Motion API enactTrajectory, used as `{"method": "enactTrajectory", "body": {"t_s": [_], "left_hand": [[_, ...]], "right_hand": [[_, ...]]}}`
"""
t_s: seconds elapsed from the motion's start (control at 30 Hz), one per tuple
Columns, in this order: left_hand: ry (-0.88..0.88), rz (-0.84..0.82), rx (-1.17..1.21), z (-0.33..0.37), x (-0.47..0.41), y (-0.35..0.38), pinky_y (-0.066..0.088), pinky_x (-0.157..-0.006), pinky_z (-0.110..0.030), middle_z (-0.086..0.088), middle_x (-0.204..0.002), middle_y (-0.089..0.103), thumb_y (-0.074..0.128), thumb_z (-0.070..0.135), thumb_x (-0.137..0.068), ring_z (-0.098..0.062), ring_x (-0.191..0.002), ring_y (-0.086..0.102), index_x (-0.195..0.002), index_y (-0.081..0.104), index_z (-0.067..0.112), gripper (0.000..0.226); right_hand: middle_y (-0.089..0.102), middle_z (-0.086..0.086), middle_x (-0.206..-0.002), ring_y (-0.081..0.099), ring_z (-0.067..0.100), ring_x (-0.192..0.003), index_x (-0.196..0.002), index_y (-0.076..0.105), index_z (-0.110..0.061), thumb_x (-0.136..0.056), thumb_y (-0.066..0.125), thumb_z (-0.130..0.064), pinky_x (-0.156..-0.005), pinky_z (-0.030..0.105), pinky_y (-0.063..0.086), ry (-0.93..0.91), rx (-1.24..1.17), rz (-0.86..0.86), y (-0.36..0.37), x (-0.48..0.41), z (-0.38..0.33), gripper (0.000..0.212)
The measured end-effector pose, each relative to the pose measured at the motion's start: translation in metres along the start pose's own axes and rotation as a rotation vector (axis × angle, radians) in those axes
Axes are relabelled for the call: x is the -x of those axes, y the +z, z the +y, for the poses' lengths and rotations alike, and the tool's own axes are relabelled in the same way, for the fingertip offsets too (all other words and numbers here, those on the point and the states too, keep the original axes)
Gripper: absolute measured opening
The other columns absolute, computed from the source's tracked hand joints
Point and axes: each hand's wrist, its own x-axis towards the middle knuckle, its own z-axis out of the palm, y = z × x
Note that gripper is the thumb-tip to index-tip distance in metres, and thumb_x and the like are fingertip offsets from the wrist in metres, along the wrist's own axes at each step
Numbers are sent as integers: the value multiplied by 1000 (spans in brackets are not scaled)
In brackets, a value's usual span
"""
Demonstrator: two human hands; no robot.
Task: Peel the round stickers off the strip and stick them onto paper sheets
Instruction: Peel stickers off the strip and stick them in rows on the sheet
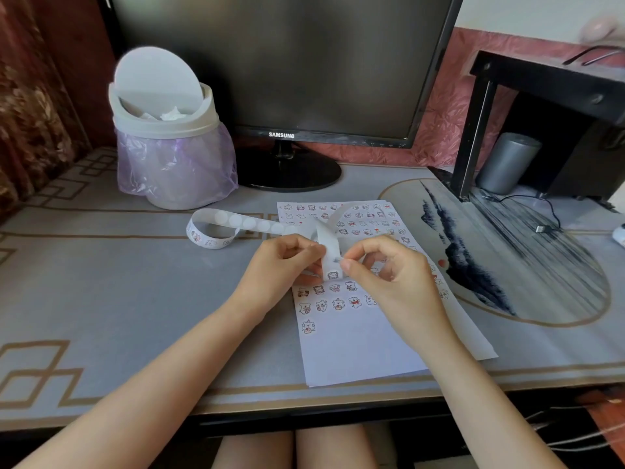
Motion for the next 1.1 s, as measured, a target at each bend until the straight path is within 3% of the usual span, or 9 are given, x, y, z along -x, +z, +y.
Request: {"method": "enactTrajectory", "body": {"t_s": [0.07, 0.17, 0.27, 0.8, 1.1], "left_hand": [[2, -6, -10, -1, 0, 0, 58, -72, -26, 4, -63, 67, 62, 14, -90, -11, -63, 64, -78, 65, 7, 14], [3, -12, -5, 0, 1, 0, 58, -69, -23, -1, -65, 67, 62, 12, -90, -12, -62, 64, -81, 65, 4, 13], [-2, -18, -3, 0, 2, 0, 56, -65, -21, -1, -64, 67, 61, 11, -91, -12, -60, 63, -84, 64, 0, 13], [-8, -17, -3, 0, 2, 1, 58, -67, -23, -2, -64, 66, 61, 11, -90, -12, -59, 63, -83, 64, 1, 13], [-5, -17, -10, 0, 1, 1, 57, -69, -24, -3, -64, 67, 61, 11, -91, -14, -62, 63, -82, 64, 1, 14]], "right_hand": [[68, -9, -74, 57, 4, -67, -74, 68, -21, -77, 75, -13, -64, 20, 42, 89, -75, -65, -2, 4, -4, 11], [66, -9, -64, 56, 3, -62, -68, 69, -20, -76, 75, -7, -60, 14, 44, 227, -144, -212, 0, 11, -5, 16], [65, -7, -61, 54, 3, -58, -64, 68, -19, -74, 75, -5, -57, 14, 43, 300, -116, -248, 6, 17, 0, 19], [66, -2, -65, 52, 4, -57, -64, 69, -20, -73, 72, -12, -61, 22, 44, 326, 38, -235, 14, 19, 10, 12], [59, -11, -56, 46, 0, -51, -66, 68, -19, -73, 72, -15, -57, 20, 40, 319, 82, -216, 15, 20, 11, 10]]}}
